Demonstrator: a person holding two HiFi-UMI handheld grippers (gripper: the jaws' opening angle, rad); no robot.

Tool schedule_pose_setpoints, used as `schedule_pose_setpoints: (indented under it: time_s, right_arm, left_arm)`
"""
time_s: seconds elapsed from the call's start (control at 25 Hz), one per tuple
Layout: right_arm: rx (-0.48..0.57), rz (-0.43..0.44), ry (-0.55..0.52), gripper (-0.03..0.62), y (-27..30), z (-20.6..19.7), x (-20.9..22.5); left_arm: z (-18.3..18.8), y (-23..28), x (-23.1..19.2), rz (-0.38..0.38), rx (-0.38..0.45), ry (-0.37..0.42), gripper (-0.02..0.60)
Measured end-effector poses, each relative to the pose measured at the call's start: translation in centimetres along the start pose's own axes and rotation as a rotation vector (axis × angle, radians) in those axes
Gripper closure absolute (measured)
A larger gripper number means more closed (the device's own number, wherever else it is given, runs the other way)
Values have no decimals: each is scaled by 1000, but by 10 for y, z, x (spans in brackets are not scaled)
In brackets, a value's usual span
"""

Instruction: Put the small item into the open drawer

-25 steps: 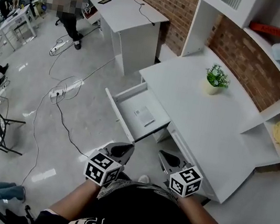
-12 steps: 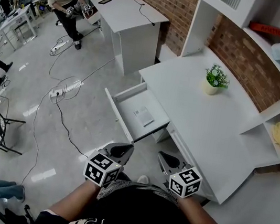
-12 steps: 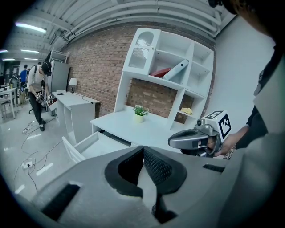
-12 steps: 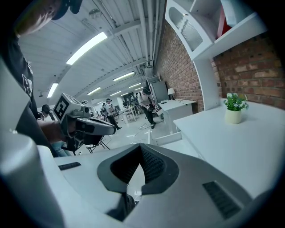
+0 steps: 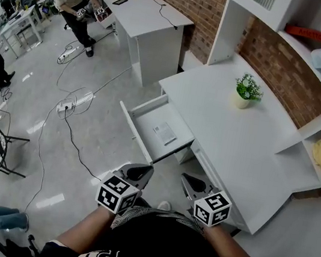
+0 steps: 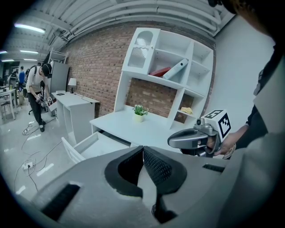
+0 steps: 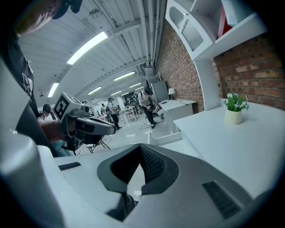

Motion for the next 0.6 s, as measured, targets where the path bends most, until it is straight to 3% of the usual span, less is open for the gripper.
schedule_pose_setpoints:
  time_s: [0.6]
  right_arm:
    - [-4, 1, -3, 590, -1, 2, 2]
  left_arm:
    - [3, 1, 0, 4, -10, 1, 565]
Point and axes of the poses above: the fingertips, and each gripper's own axes: y forward along the fingers, x to its right, z out of its top, the point moved 3 cm from there along -y, backward along the fingers, and after that the axes turned 7 degrees about -x, right-handed, at the moved point
